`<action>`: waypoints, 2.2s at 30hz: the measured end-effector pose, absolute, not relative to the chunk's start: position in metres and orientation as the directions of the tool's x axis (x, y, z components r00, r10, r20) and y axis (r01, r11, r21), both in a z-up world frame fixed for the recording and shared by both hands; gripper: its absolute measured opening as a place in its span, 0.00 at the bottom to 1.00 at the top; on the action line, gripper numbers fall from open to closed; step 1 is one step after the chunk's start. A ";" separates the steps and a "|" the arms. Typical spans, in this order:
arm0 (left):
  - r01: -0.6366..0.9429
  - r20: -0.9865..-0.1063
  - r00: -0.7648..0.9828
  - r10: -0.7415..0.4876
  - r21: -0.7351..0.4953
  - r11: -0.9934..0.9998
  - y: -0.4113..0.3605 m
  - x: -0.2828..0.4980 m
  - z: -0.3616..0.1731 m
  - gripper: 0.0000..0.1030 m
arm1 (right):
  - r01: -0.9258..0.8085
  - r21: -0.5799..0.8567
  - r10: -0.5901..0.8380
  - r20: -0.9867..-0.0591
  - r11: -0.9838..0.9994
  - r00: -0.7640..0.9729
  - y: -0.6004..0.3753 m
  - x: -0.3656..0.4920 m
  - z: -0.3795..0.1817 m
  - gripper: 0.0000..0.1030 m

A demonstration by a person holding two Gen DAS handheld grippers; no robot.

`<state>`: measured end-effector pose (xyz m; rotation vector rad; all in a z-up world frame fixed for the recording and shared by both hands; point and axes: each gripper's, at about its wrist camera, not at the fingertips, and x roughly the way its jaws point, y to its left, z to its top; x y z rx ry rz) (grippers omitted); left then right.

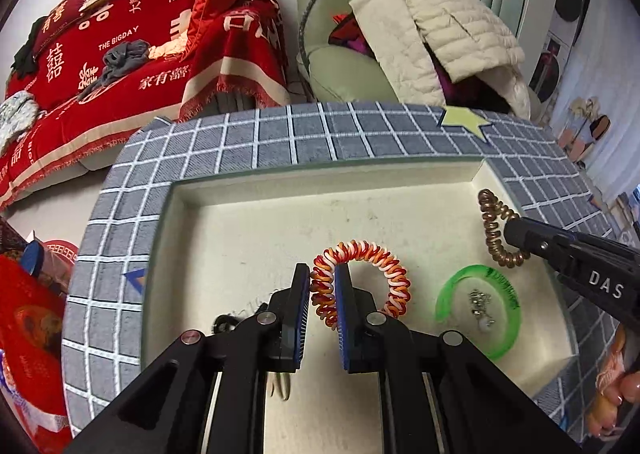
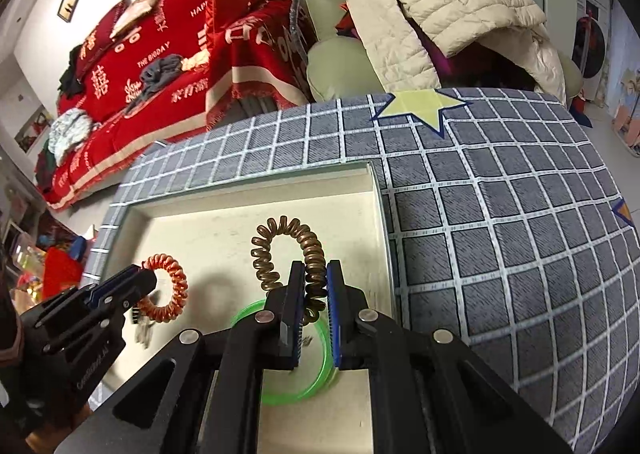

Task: Organize jewelry
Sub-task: 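Carry both bracelets over the tray and open both tools to drop them, then withdraw both tools from the tray toward the remaining jewelry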

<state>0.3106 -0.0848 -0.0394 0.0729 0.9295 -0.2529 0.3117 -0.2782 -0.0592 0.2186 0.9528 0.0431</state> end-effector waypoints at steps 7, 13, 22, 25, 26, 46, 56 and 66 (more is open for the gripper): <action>0.251 -0.818 0.563 -0.119 0.032 0.967 -0.097 0.314 -0.057 0.33 | 0.063 0.172 0.108 -0.822 0.983 0.559 -0.276 0.321 -0.077 0.11; 0.245 -0.824 0.555 -0.112 0.034 0.969 -0.096 0.315 -0.059 0.33 | 0.069 0.204 0.134 -0.825 0.977 0.550 -0.280 0.320 -0.080 0.12; 0.227 -0.813 0.573 -0.103 0.037 0.973 -0.094 0.312 -0.051 0.33 | 0.062 0.326 0.224 -0.764 0.943 0.605 -0.289 0.303 -0.056 0.49; 0.237 -0.816 0.570 -0.096 0.051 0.970 -0.096 0.312 -0.052 0.33 | 0.063 0.380 0.258 -0.733 0.923 0.629 -0.293 0.288 -0.044 0.50; 0.237 -0.817 0.569 -0.089 0.059 0.970 -0.096 0.312 -0.053 0.33 | 0.064 0.393 0.267 -0.726 0.917 0.634 -0.294 0.285 -0.042 0.50; 0.213 -0.704 0.698 -0.135 0.023 0.977 -0.053 0.223 0.008 1.00 | 0.025 0.441 0.305 -0.659 0.897 0.687 -0.302 0.168 -0.012 0.89; 0.171 -0.749 0.645 -0.153 -0.054 0.984 -0.017 0.170 -0.011 1.00 | 0.004 0.427 0.279 -0.597 0.904 0.753 -0.296 0.103 -0.008 1.00; 0.094 -0.809 0.583 -0.077 -0.027 0.995 -0.004 0.134 -0.049 1.00 | 0.003 0.334 0.260 -0.738 0.943 0.623 -0.285 0.080 -0.034 1.00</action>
